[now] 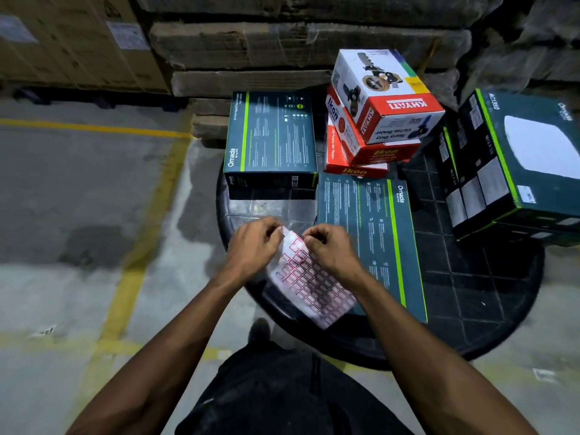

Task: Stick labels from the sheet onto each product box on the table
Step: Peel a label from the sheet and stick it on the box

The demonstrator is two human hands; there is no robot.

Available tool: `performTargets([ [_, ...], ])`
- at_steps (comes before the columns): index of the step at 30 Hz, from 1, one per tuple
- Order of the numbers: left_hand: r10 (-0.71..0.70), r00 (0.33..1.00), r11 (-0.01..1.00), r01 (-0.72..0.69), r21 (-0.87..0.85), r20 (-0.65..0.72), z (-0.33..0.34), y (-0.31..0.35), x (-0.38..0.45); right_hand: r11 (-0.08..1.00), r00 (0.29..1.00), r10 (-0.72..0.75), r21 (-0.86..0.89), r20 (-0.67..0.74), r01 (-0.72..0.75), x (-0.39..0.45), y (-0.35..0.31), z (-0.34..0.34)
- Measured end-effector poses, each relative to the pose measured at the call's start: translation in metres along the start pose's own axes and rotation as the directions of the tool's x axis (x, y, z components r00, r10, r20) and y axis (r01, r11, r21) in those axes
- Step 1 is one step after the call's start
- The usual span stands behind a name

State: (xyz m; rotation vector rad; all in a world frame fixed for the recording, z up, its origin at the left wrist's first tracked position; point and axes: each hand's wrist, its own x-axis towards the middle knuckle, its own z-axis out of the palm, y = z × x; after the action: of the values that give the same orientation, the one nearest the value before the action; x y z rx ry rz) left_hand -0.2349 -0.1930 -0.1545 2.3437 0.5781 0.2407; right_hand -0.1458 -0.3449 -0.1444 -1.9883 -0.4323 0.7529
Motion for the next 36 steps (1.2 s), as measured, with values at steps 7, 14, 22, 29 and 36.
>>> performTargets([
  [7, -0.199, 0.979, 0.980, 0.200, -0.009, 0.036, -0.005, -0.043, 0.020, 0.999, 0.999, 0.043, 0.027, -0.007, -0.043, 0.042, -0.010, 0.052],
  [14, -0.264, 0.952, 0.955, 0.280, -0.096, 0.152, -0.005, -0.057, 0.057, 0.995, 0.999, 0.043, -0.090, 0.006, -0.042, 0.068, -0.008, 0.074],
  [22, -0.169, 0.964, 0.962, 0.207, -0.180, 0.207, -0.014, -0.068, 0.082, 0.981, 0.984, 0.175, -0.094, 0.046, -0.170, 0.088, -0.008, 0.064],
  [29, -0.154, 0.988, 0.972, 0.148, -0.181, -0.022, -0.051, -0.075, 0.090, 0.772, 0.935, 0.261, 0.530, 0.240, -0.351, 0.101, -0.028, 0.064],
  [36, -0.038, 0.999, 0.990, 0.034, 0.139, 0.021, -0.041, -0.091, 0.071, 0.894, 0.897, 0.429, 0.191, -0.107, -0.405, 0.139, -0.009, 0.098],
])
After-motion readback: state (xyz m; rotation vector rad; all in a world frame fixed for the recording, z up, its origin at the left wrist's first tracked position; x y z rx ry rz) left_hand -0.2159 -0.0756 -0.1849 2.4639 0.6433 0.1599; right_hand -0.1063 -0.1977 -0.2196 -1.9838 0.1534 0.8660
